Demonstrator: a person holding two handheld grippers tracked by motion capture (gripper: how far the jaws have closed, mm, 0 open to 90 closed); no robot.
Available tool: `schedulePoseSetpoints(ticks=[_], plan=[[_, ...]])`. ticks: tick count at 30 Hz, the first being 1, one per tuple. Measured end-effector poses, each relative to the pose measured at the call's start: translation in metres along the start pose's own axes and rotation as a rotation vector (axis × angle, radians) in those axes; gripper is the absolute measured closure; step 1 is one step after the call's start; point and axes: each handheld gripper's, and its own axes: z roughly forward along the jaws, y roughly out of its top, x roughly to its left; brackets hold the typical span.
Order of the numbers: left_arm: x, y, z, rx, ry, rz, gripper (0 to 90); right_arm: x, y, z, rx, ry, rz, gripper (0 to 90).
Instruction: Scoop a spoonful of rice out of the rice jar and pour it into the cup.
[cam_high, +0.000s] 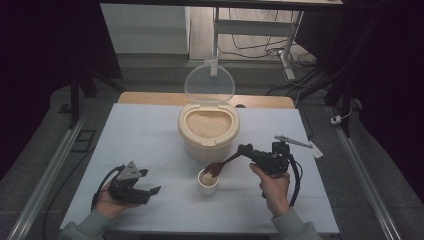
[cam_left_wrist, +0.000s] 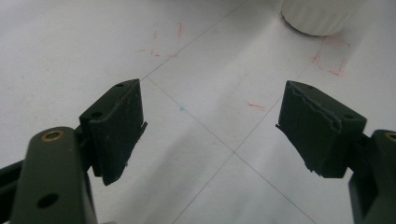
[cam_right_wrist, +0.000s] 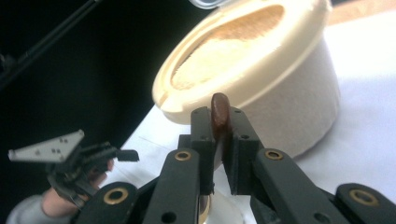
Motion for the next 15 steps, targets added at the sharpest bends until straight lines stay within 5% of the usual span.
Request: schedulePoseSetpoints(ticks=[6, 15], plan=[[0.000, 0.000, 0.000, 0.000, 0.001, 0.000, 22.0, 0.018, -0.002, -0.003, -0.009, 0.003, -0.170, 83.5], [0.000, 0.000, 0.000, -0.002, 0.000, -0.003, 21.9, 0.014, -0.001, -0.011, -0.059, 0.042, -0.151, 83.4]])
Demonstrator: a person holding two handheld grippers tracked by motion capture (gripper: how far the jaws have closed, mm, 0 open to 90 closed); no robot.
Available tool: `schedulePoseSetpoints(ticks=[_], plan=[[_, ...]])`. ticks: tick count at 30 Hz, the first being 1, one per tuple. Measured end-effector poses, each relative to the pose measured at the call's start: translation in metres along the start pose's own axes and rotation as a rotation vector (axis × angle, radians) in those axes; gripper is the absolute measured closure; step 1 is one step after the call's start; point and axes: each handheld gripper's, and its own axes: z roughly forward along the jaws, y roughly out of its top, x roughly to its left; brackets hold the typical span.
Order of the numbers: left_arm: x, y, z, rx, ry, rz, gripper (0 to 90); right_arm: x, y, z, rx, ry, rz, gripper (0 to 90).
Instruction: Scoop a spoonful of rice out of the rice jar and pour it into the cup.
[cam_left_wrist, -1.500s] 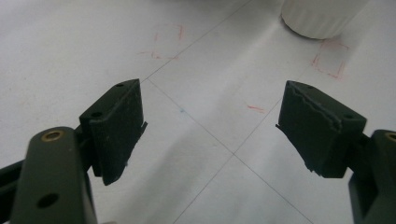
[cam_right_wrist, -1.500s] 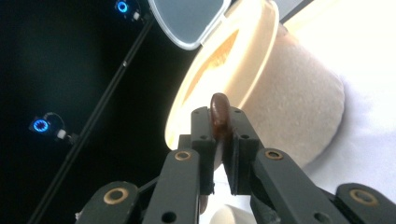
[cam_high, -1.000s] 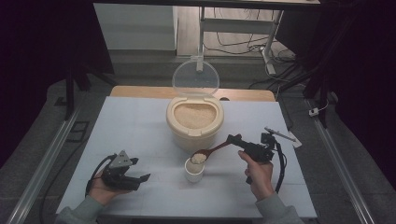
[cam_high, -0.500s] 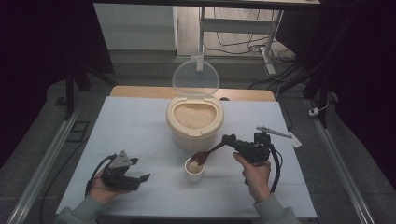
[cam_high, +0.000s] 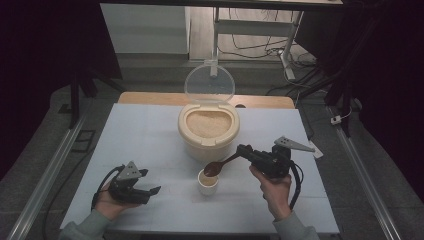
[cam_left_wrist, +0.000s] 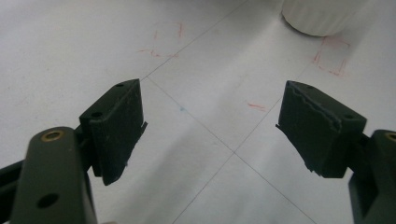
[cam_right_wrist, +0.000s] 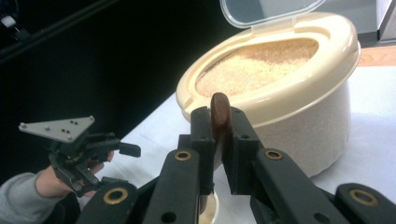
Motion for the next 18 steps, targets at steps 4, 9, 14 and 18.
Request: schedulePoseSetpoints(ticks=[4, 9, 14, 18], plan=[[0.000, 0.001, 0.001, 0.000, 0.002, -0.001, 22.0, -0.002, 0.001, -0.006, -0.029, 0.013, 0.007, 83.5], [0.000, 0.001, 0.001, 0.002, 0.003, -0.002, 21.9, -0.003, 0.005, -0.018, -0.073, 0.029, 0.009, 83.5], [0.001, 0.001, 0.001, 0.000, 0.004, -0.005, 21.9, -0.006, 0.010, -0.034, -0.113, 0.023, -0.003, 83.4], [0.001, 0.001, 0.001, 0.000, 0.001, -0.009, 21.9, -0.007, 0.017, -0.046, -0.110, 0.002, -0.031, 83.5]])
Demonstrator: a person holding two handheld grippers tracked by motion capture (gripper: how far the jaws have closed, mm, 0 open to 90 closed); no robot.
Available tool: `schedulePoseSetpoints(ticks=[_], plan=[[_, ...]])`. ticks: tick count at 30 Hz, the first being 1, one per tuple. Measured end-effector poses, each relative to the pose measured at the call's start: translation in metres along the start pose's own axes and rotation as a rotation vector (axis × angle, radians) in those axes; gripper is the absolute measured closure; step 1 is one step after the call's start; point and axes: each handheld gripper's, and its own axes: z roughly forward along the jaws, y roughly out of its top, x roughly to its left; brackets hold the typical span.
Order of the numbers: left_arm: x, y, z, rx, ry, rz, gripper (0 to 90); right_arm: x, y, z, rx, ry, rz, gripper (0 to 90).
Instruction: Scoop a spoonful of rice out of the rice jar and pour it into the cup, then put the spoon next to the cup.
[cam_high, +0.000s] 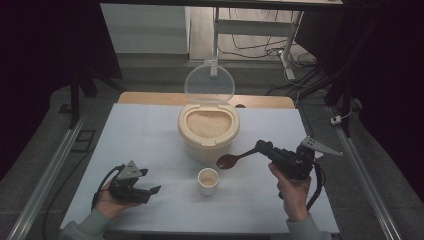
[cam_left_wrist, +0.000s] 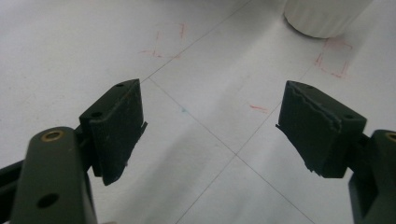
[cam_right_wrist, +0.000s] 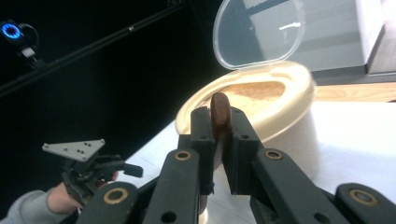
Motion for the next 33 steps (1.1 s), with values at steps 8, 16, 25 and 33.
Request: schedulePoseSetpoints(ticks=[8, 16, 25, 33], plan=[[0.000, 0.000, -0.001, -0.010, -0.002, -0.009, 21.9, 0.000, 0.015, -0.013, 0.095, -0.019, -0.072, 83.4], [0.000, -0.001, -0.001, -0.008, -0.002, -0.009, 21.9, -0.004, 0.006, 0.005, 0.304, 0.029, -0.077, 83.4], [0.000, -0.001, 0.000, 0.000, -0.001, -0.001, 21.9, -0.004, -0.010, 0.031, 0.498, 0.145, -0.028, 83.3], [0.000, -0.001, 0.000, 0.007, -0.004, 0.005, 21.9, -0.010, -0.027, 0.056, 0.641, 0.182, 0.014, 83.3]])
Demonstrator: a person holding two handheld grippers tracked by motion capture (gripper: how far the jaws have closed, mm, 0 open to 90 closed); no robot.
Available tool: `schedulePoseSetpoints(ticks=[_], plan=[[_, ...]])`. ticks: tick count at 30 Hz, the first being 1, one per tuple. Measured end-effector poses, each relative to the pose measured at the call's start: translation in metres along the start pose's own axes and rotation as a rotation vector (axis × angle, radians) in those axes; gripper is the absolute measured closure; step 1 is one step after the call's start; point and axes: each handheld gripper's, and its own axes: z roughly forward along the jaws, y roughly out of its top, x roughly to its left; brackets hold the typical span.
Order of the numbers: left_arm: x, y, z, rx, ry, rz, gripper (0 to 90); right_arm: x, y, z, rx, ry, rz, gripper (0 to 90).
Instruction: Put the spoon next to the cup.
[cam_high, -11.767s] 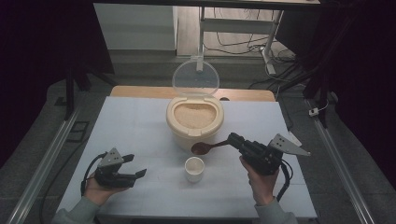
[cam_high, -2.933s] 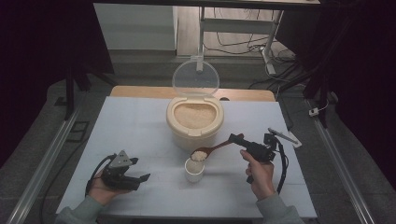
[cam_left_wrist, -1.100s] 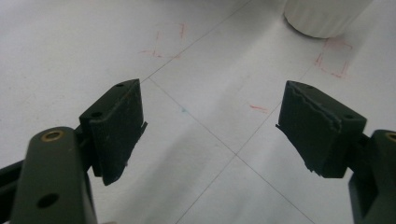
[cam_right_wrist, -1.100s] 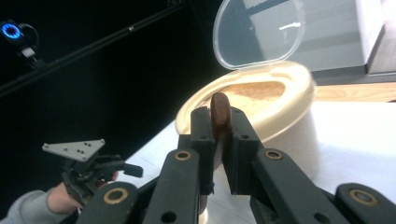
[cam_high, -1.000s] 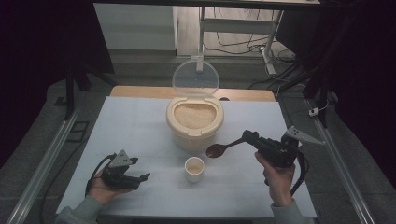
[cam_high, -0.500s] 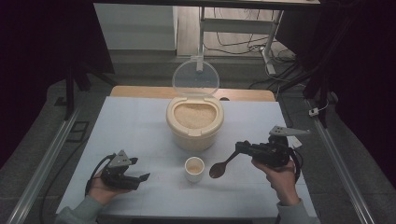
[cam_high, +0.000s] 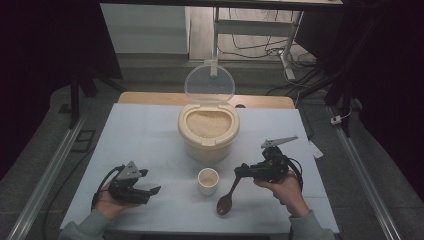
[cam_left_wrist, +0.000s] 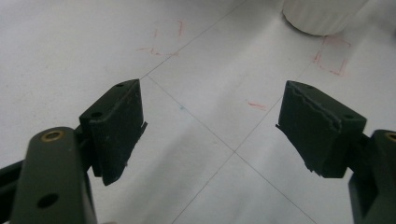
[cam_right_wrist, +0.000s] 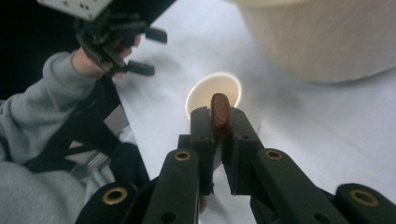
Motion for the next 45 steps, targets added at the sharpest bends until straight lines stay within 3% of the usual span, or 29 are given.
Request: schedulePoseSetpoints(ticks=[3, 7, 13, 18, 23, 27, 39, 43, 45], plan=[[0.000, 0.000, 0.000, 0.001, 0.000, -0.001, 21.9, -0.003, 0.001, 0.010, 0.034, -0.009, 0.002, 83.1], [0.000, -0.001, 0.000, 0.002, -0.001, 0.000, 21.9, -0.006, 0.003, 0.017, 0.024, -0.030, 0.007, 81.6], [0.000, -0.001, 0.000, 0.005, -0.001, 0.000, 22.0, -0.017, 0.000, 0.026, -0.009, -0.147, -0.008, 74.7], [0.000, -0.002, 0.001, 0.010, -0.003, 0.001, 22.0, -0.025, -0.004, 0.035, -0.037, -0.245, -0.064, 68.1], [0.000, -0.002, 0.000, 0.009, -0.003, 0.000, 21.9, -0.034, -0.007, 0.047, -0.028, -0.311, -0.082, 62.5], [0.000, -0.002, 0.001, 0.011, -0.003, 0.001, 22.0, -0.040, -0.010, 0.054, -0.031, -0.337, -0.090, 59.4], [0.000, -0.002, 0.001, 0.015, -0.003, 0.004, 22.0, -0.052, -0.015, 0.072, 0.049, -0.466, -0.080, 47.5], [0.000, -0.002, 0.001, 0.017, -0.003, 0.005, 21.9, -0.054, -0.016, 0.079, 0.082, -0.525, -0.074, 40.5], [0.000, -0.002, 0.002, 0.017, -0.003, 0.003, 22.0, -0.055, -0.016, 0.079, 0.071, -0.545, -0.075, 36.2]])
